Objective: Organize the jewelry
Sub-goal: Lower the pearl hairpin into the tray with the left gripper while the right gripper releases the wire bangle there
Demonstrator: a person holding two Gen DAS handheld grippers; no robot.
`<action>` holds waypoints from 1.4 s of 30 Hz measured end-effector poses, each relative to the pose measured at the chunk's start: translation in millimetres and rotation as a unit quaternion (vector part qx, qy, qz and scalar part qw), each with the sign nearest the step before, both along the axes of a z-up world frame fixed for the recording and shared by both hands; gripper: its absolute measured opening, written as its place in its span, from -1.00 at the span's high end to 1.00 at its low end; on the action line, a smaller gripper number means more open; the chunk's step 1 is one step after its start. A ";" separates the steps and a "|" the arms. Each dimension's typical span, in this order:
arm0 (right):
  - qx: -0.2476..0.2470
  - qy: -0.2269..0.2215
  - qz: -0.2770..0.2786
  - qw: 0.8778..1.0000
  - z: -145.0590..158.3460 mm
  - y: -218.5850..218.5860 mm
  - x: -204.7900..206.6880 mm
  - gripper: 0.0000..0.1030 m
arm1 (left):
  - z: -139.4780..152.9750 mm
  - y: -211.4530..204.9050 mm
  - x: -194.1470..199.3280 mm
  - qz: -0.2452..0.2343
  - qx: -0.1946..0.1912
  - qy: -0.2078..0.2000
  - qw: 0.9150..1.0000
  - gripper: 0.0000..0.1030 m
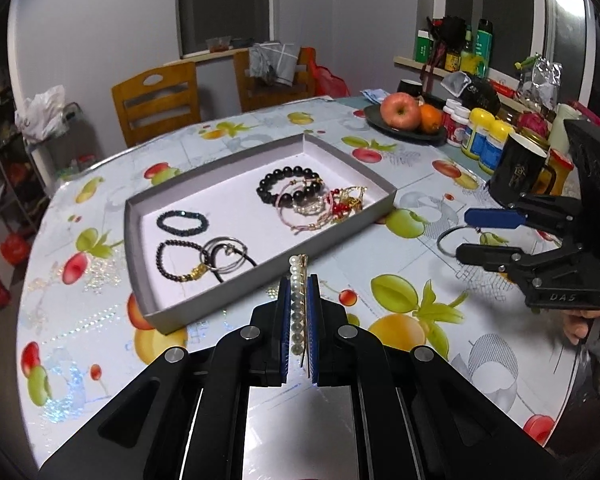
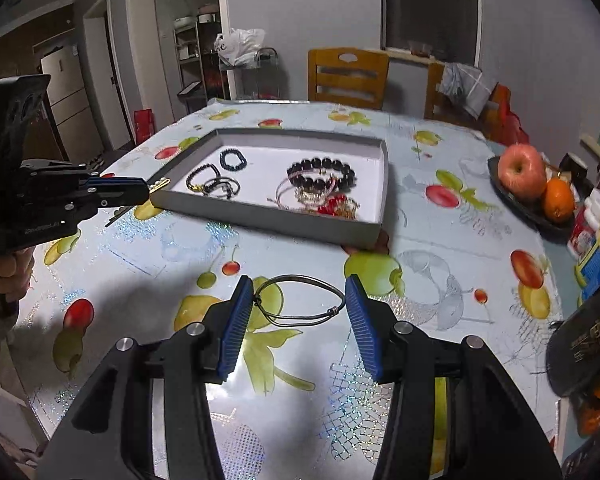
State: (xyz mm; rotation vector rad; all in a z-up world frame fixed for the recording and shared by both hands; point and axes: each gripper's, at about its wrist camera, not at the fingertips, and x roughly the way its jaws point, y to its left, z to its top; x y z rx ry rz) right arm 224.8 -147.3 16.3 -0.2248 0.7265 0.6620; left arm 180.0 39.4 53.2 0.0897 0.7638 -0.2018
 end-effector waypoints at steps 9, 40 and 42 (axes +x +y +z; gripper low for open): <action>0.005 0.009 -0.008 1.000 -8.9 -1.6 3.2 0.08 | -18.7 5.7 -1.0 0.002 -0.011 0.017 1.000 0.84; 0.020 -0.029 0.012 0.999 39.8 46.8 53.5 0.09 | 0.1 29.7 29.9 0.021 -0.027 -0.007 0.999 0.84; 0.025 -0.029 0.011 0.999 40.0 50.4 60.0 0.09 | 0.5 33.5 34.7 0.026 -0.033 -0.010 0.999 0.84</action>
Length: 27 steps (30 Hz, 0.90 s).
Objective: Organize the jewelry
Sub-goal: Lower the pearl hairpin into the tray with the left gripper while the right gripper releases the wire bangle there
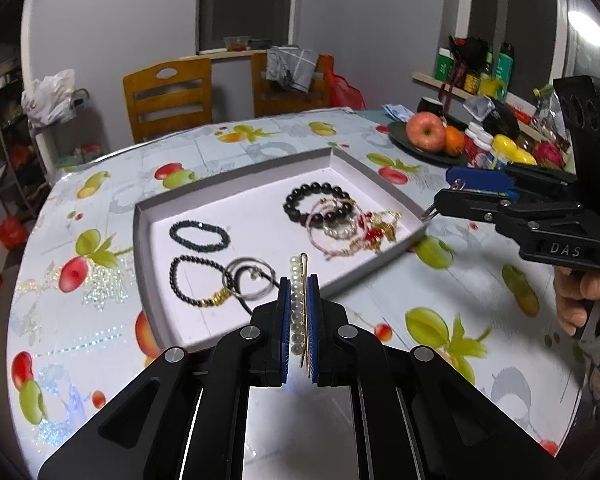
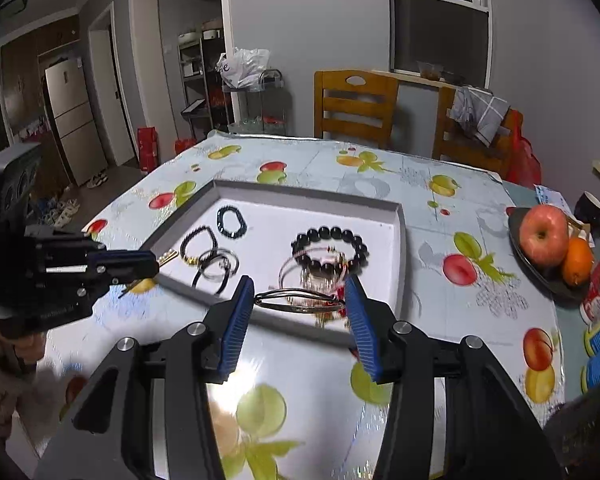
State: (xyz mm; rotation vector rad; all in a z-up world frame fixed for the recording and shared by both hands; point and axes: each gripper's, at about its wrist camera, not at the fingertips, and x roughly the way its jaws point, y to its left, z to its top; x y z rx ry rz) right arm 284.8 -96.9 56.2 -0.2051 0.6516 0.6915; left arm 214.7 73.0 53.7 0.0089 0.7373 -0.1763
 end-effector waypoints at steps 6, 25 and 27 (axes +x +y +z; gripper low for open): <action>0.022 0.011 -0.007 1.000 -10.6 16.1 22.7 0.09 | -4.4 11.1 19.5 0.025 -0.006 -0.009 1.000 0.84; -0.003 0.031 -0.026 0.999 -66.4 49.0 68.7 0.09 | -50.8 36.0 61.3 0.061 -0.025 0.021 0.998 0.84; -0.001 0.036 -0.029 0.999 -68.0 46.3 69.7 0.09 | -53.1 35.9 63.4 0.059 -0.028 0.026 0.998 0.84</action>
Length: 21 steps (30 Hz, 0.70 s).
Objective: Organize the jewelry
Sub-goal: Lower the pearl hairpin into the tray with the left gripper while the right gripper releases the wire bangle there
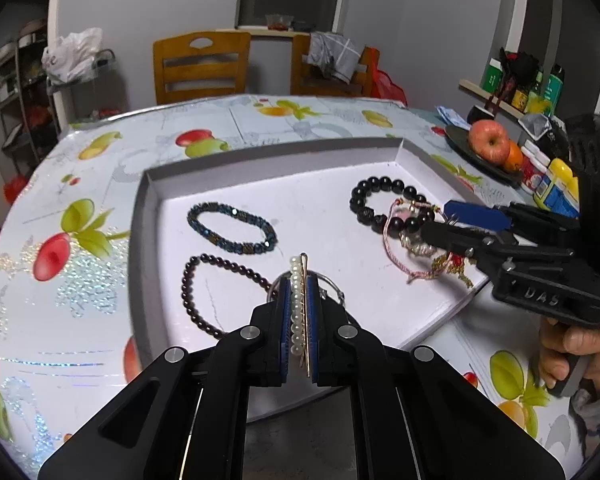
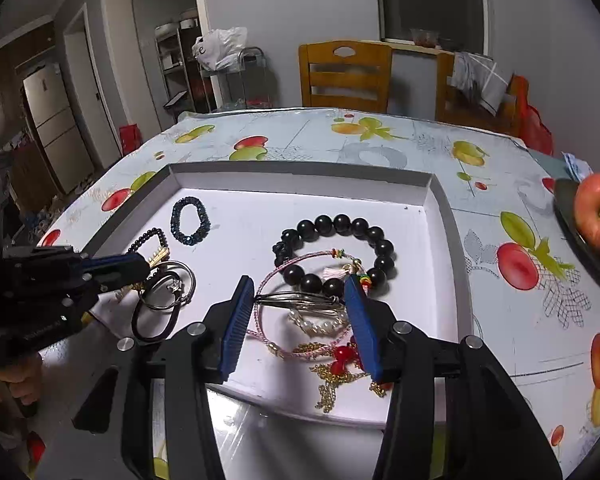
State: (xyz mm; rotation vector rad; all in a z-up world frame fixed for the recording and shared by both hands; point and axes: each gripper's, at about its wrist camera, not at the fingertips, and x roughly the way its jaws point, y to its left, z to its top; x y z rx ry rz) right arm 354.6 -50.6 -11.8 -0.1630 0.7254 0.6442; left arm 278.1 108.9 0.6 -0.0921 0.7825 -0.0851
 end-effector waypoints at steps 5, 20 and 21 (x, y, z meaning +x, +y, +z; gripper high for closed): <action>-0.009 0.013 -0.003 1.000 -4.7 -0.9 2.9 0.08 | -0.4 -1.5 0.0 0.001 0.004 0.001 1.000 0.83; 0.023 -0.004 -0.009 1.000 6.9 -17.5 -3.7 -0.21 | 6.5 0.9 -9.7 0.015 0.000 -0.026 1.000 -0.53; 0.024 -0.004 -0.011 1.000 8.0 -18.7 -4.5 -0.22 | 7.0 0.8 -10.3 0.014 -0.001 -0.027 1.000 -0.55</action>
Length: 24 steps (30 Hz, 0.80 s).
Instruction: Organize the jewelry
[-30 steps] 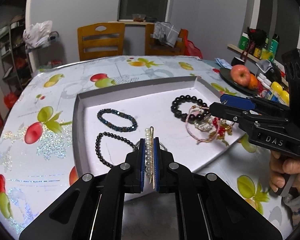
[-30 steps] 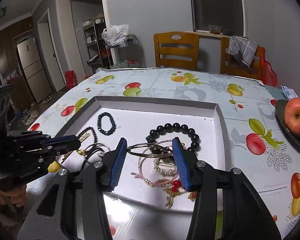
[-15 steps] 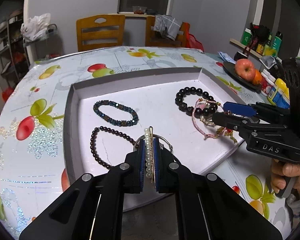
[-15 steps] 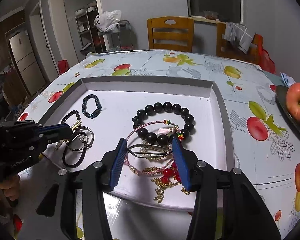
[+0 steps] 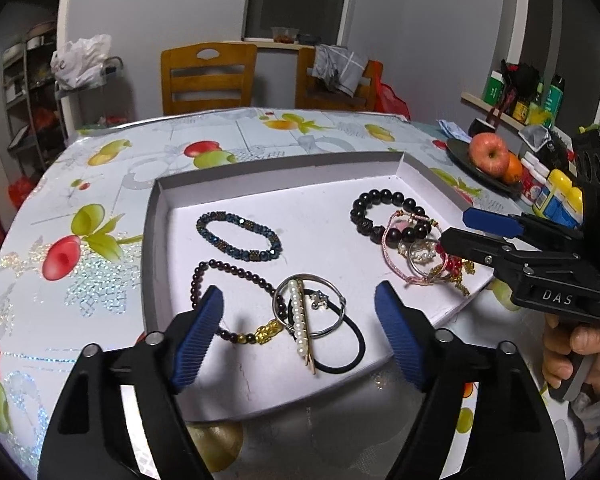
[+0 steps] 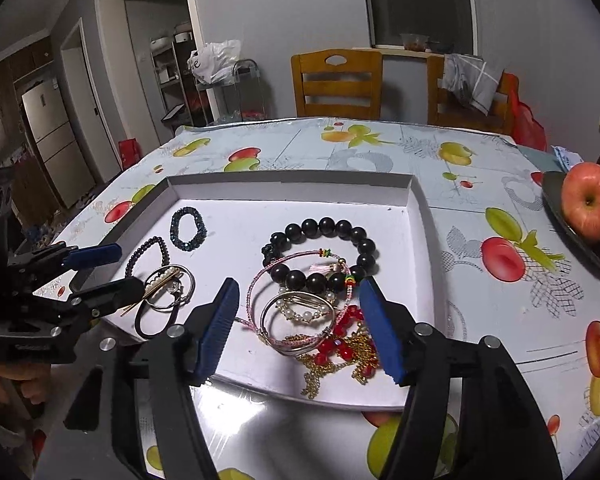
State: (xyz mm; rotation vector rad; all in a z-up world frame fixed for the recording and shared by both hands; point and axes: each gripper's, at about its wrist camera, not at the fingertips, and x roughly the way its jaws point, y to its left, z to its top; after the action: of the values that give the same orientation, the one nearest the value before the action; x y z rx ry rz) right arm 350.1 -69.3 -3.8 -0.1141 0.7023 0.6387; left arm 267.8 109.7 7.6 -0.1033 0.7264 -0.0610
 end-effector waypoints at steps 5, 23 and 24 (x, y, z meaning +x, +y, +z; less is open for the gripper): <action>0.009 -0.014 -0.006 1.000 12.0 -8.4 -11.3 -0.29 | 3.3 -2.1 -7.8 0.005 0.001 -0.005 1.000 -0.67; 0.022 -0.053 0.001 0.998 22.7 -39.9 -84.7 -0.68 | 21.3 -31.0 -86.7 0.019 -0.003 -0.050 0.999 -0.88; 0.023 -0.058 0.001 0.998 23.0 -41.3 -89.5 -0.69 | 20.6 -32.7 -91.8 0.019 -0.004 -0.052 0.998 -0.88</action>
State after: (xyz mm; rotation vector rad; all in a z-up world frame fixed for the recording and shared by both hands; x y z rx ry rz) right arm 260.6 -110.7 19.2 -0.1080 0.5755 0.6446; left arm 175.9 77.0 28.2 -0.1195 0.6202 -0.0329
